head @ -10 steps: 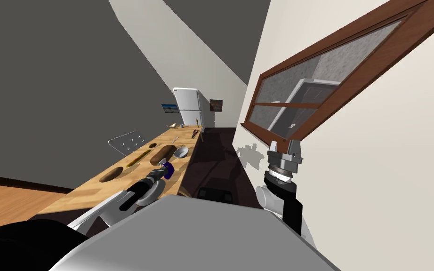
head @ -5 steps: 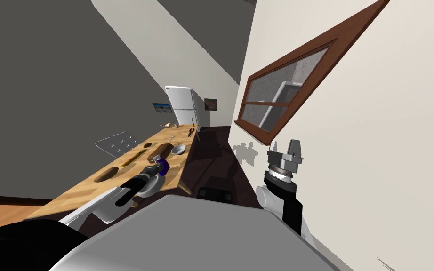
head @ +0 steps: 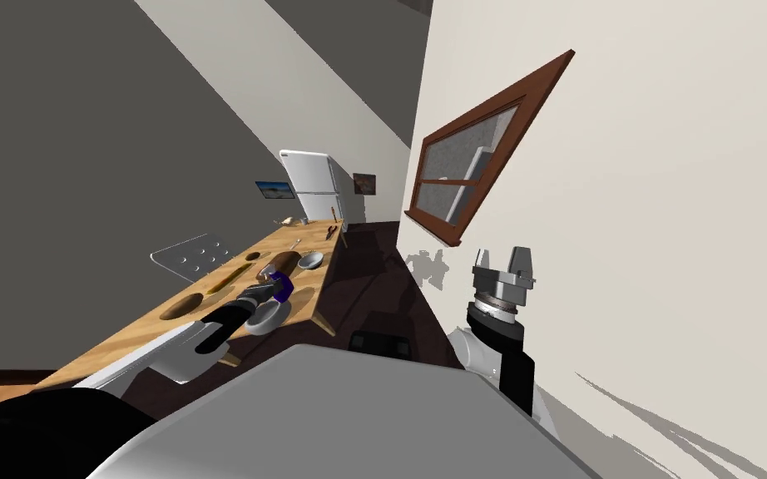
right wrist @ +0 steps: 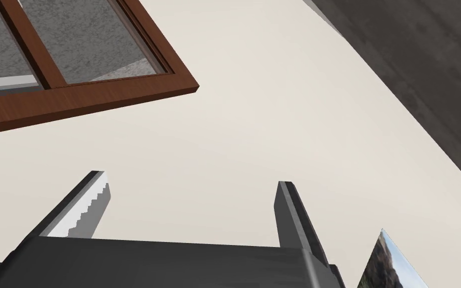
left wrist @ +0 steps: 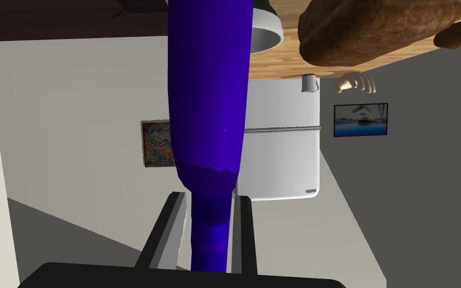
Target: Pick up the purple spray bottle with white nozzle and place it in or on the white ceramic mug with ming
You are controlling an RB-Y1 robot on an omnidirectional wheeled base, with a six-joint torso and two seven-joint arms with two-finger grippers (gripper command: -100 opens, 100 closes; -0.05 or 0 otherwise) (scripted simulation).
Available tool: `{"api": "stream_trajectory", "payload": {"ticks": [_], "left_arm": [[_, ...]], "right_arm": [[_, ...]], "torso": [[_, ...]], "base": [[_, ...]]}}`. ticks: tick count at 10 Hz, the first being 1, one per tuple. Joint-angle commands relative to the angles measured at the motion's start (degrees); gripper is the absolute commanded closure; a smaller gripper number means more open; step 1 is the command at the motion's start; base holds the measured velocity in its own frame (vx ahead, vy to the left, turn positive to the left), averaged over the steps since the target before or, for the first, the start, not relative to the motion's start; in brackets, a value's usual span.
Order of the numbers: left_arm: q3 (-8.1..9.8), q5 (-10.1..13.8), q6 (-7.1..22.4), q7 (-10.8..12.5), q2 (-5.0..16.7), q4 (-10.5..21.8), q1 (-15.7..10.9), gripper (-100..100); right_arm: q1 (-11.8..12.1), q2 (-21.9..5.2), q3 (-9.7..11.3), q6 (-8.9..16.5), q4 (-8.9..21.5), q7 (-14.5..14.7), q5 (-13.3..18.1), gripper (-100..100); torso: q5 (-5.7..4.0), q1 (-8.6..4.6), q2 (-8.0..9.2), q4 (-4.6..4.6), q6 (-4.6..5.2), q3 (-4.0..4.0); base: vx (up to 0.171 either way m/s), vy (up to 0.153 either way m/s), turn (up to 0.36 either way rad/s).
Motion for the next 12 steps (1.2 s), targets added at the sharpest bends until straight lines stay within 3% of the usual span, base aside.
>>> {"api": "stream_trajectory", "payload": {"ticks": [1,4,8,10,11,12], "left_arm": [[0.86,1.7,-1.6,0.6,1.4,-0.3,0.3,100],[0.34,4.3,-4.8,0.6,3.5,-0.2,0.9,100],[-1.03,7.6,-9.5,0.4,6.4,-0.1,1.9,100],[-1.04,7.8,-9.5,0.4,6.6,-0.3,2.1,100],[-1.05,7.9,-9.7,0.4,6.7,-0.2,2.1,-100],[-1.04,7.9,-9.7,0.4,6.7,-0.2,2.1,-100]], "right_arm": [[0.0,0.0,0.0,0.0,0.0,0.0,0.0,0],[0.0,0.0,0.0,0.0,0.0,0.0,0.0,0],[0.0,0.0,0.0,0.0,0.0,0.0,0.0,0],[0.0,0.0,0.0,0.0,0.0,0.0,0.0,0],[0.0,0.0,0.0,0.0,0.0,0.0,0.0,0],[0.0,0.0,0.0,0.0,0.0,0.0,0.0,0]], "torso": [[0.0,0.0,0.0,0.0,0.0,0.0],[0.24,0.98,-0.44,-0.07,-0.16,-0.23],[0.33,1.02,-0.77,-0.16,-0.12,-0.44],[0.33,0.97,-0.84,-0.17,-0.07,-0.47],[0.3,0.76,-0.77,-0.16,0.0,-0.44],[0.26,0.6,-0.71,-0.15,0.0,-0.4]], "base": [[-0.166,-0.001,0.067],[-0.017,0.119,0.202],[0.039,0.124,0.177],[0.041,0.072,0.103],[0.004,0.009,-0.005],[0.0,0.0,0.0]]}}
